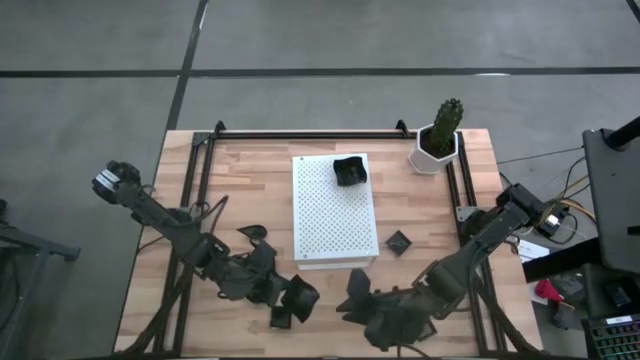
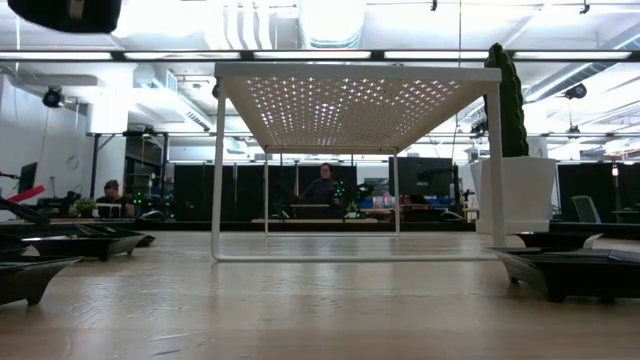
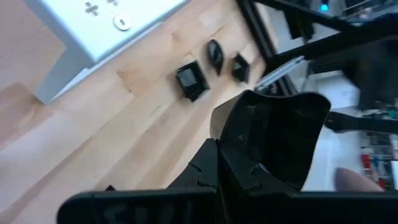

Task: Pick & Place Mini shaped plates
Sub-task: Stack the black distorted square plate on top of the black distorted square plate on the shelf

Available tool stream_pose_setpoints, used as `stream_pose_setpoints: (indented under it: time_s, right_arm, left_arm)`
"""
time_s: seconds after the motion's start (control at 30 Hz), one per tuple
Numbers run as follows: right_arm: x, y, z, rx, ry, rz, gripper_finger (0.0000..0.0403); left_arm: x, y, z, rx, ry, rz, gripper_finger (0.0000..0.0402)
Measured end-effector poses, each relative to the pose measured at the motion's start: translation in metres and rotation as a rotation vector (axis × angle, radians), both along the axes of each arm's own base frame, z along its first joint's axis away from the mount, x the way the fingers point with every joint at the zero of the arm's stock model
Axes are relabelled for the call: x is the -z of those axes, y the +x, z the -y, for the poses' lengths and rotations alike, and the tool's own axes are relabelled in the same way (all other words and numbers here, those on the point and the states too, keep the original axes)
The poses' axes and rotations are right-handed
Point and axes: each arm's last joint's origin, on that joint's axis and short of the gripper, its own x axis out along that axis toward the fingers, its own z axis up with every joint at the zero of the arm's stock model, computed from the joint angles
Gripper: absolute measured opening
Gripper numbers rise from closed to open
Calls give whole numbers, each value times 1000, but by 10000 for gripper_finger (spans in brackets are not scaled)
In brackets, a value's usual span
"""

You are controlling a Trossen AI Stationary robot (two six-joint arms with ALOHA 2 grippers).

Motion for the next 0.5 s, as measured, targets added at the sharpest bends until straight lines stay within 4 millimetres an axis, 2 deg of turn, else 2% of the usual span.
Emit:
stream_pose_setpoints:
  time_s: [0.33,0.5]
  right_arm:
    - [-1,23,-20,-66,-82,-35,128]
    - [-2,33,-22,-90,-73,-34,126]
  left_arm:
    - [2,17,9,20,46,-2,0]
    - [2,22,11,29,75,-4,0]
